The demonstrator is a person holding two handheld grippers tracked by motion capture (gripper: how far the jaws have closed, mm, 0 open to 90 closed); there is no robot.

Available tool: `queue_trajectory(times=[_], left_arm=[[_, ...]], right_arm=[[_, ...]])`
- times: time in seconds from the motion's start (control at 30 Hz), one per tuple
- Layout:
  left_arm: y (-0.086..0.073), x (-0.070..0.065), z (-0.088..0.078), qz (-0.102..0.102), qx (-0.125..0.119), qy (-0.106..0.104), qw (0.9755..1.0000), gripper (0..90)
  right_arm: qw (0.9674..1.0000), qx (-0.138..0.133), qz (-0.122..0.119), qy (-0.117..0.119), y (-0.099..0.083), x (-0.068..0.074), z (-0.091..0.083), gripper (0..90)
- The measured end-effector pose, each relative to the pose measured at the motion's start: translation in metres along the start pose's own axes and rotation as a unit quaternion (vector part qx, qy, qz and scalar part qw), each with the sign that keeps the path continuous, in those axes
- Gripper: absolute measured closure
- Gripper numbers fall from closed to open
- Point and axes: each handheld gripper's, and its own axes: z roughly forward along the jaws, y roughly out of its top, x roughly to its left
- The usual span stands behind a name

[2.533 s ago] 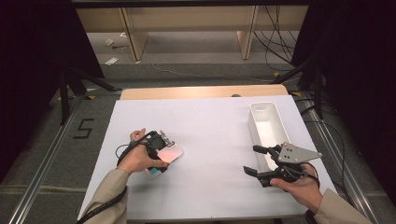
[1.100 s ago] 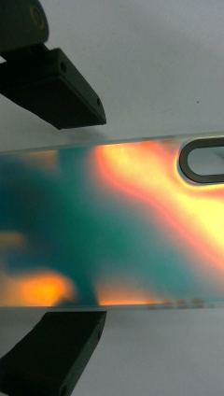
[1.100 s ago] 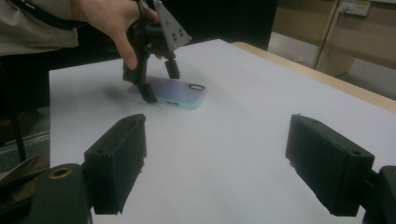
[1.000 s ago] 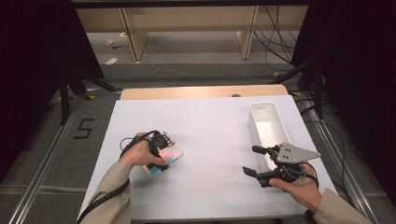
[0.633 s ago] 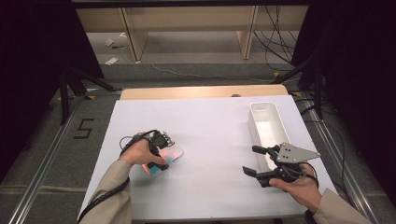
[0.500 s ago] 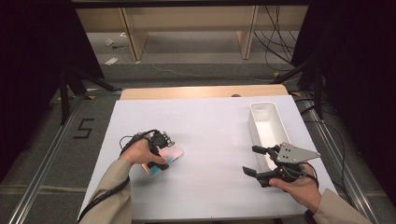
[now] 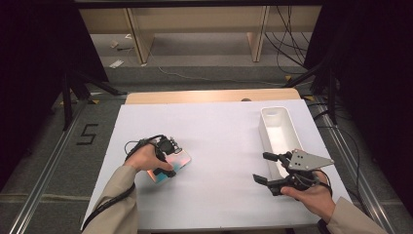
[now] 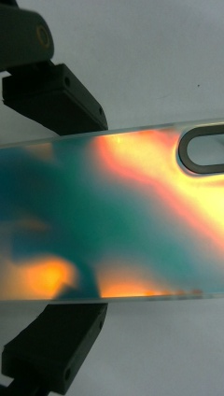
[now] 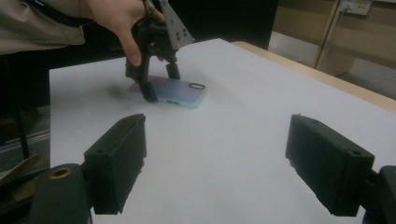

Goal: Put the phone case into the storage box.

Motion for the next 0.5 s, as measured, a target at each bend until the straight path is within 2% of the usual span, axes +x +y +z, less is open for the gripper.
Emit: queue_trajectory(times=[0.5], left_arm=[[-0.0005,-0.0006,-0.0012,-0.008,0.001,-0.001,1.0,15.7]], right_arm=[[1.0,-0.001,-0.001,0.0,0.0003,0.0003,-0.0007,21.3]])
